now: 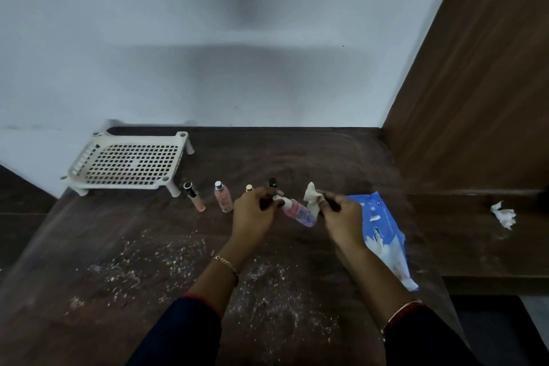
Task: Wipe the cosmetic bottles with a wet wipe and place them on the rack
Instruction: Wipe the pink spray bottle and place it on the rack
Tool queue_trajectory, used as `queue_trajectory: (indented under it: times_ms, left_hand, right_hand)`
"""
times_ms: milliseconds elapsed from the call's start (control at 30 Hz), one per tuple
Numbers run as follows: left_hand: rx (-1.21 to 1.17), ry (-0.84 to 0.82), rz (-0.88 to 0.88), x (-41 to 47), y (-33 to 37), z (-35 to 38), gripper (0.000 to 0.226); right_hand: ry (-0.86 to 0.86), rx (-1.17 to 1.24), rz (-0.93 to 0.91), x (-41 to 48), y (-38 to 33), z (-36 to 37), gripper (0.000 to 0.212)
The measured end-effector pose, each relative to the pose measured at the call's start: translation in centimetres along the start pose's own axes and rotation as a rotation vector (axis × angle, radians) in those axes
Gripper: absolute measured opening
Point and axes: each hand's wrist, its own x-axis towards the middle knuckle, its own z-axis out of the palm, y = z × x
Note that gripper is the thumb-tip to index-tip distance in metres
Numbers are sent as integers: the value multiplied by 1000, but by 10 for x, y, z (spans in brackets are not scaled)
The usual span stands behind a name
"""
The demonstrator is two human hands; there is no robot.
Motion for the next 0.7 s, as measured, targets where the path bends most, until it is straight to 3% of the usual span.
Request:
queue_trajectory:
  times_ms: [200,267,367,500,567,700]
  left_hand:
    - [-202,14,-158,-19,-29,-34,23]
    - [-272,30,-188,-25,-35,-46,22]
    - [-387,24,-191,-31,-41,-62,18]
    - [-546,-12,-186,-38,-47,-82,17]
    - [-594,-61,-193,-41,-53,-91,16]
    - [-739,-81,-273,-50,-65,-102,16]
  right_hand:
    - [50,-127,-204,-25,-6,16,6]
    - [-5,-144,-306,-40,-16,25,3]
    - [-114,-286,-515,-59,-29,44,10]
    - [-120,-510,-769,-83,-30,69,19]
    - [-98,-560,-770,-91,-23,72,25]
    - [7,-615,-653,-100,-7,64,16]
